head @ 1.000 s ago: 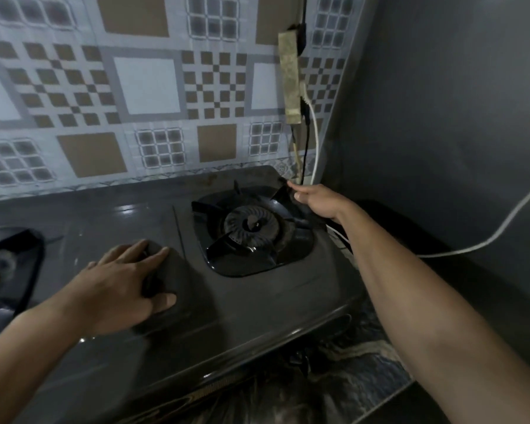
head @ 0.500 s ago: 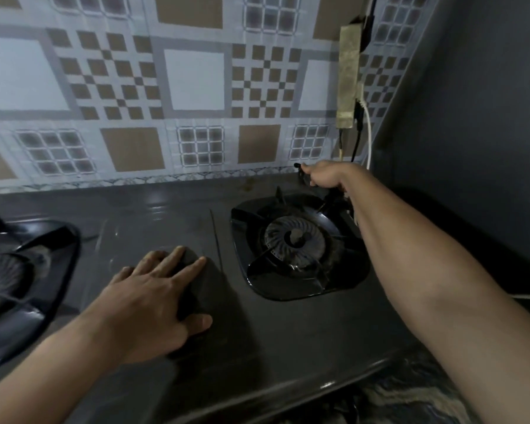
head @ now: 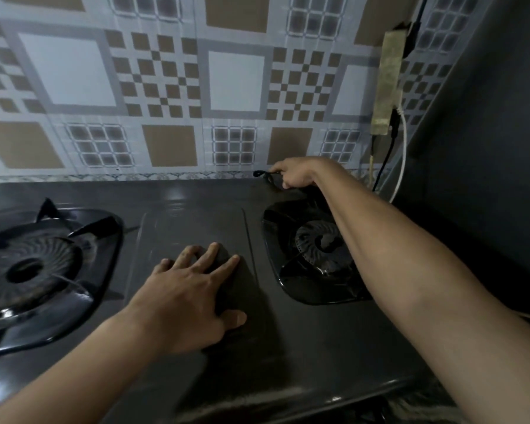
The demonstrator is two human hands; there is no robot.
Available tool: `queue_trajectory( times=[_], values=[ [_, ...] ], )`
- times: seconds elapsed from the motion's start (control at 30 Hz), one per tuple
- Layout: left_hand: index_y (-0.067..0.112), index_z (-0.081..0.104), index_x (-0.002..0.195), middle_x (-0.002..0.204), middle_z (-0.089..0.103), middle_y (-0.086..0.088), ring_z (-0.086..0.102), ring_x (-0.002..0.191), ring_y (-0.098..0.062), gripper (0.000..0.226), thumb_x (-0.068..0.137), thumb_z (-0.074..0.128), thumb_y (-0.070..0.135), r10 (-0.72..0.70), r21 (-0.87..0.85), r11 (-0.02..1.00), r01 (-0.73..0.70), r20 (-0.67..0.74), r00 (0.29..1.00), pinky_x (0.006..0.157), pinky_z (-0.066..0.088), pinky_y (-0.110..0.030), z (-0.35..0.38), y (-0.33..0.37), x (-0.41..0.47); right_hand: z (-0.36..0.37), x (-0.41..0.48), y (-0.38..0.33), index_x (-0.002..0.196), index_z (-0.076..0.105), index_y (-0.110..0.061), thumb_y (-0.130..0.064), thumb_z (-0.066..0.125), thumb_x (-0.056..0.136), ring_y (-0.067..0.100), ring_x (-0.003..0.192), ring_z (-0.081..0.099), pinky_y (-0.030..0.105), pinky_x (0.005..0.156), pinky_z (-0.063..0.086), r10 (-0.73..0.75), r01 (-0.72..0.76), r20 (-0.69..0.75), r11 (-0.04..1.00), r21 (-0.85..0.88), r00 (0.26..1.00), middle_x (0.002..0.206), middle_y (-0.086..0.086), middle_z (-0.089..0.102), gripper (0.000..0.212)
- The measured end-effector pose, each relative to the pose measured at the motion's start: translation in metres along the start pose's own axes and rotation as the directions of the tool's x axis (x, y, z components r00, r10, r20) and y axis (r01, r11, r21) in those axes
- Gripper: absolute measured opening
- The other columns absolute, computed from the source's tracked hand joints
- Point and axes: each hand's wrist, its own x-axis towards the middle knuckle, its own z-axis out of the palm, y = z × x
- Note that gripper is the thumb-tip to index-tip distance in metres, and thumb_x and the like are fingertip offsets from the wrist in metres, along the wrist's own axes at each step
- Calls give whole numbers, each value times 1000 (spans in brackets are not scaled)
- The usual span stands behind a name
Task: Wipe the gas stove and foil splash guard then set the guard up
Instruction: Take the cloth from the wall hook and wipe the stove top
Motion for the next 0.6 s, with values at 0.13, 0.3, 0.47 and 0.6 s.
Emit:
queue_trajectory(
  times=[0.13,0.3,0.47,0.6],
  values=[
    [45,-11,153,165,-14,5,-8,153,-24,93,80,35,81,12,-19,1000,-12,-5,1000,122,8,-50,2,-3,2,7,7,-34,145,46,-16,-4,46,96,34,122,51,42,98,45,-72,72,12,997,-8,997,145,18,48,50],
    [45,-8,153,166,-10,5,-6,153,-25,94,79,36,81,16,-35,999,-17,-33,999,122,8,-50,5,-4,1,23,4,-67,153,26,-14,-4,42,97,30,106,55,29,68,42,-90,92,-46,995,48,995,143,18,45,58],
    [35,1,157,167,-7,3,-1,153,-23,100,78,40,82,27,-79,996,-34,-89,996,122,11,-49,4,-5,-5,32,-1,-72,153,26,-22,-12,43,99,31,123,50,33,87,45,-49,55,-81,996,63,995,154,13,36,58],
    [29,31,149,155,30,0,28,144,-22,89,78,43,80,23,-212,975,-66,-200,979,114,34,-42,1,-17,-10,46,-1,-83,157,14,-21,-18,32,99,42,145,18,56,115,21,79,-79,-79,997,0,994,163,14,12,60]
  ],
)
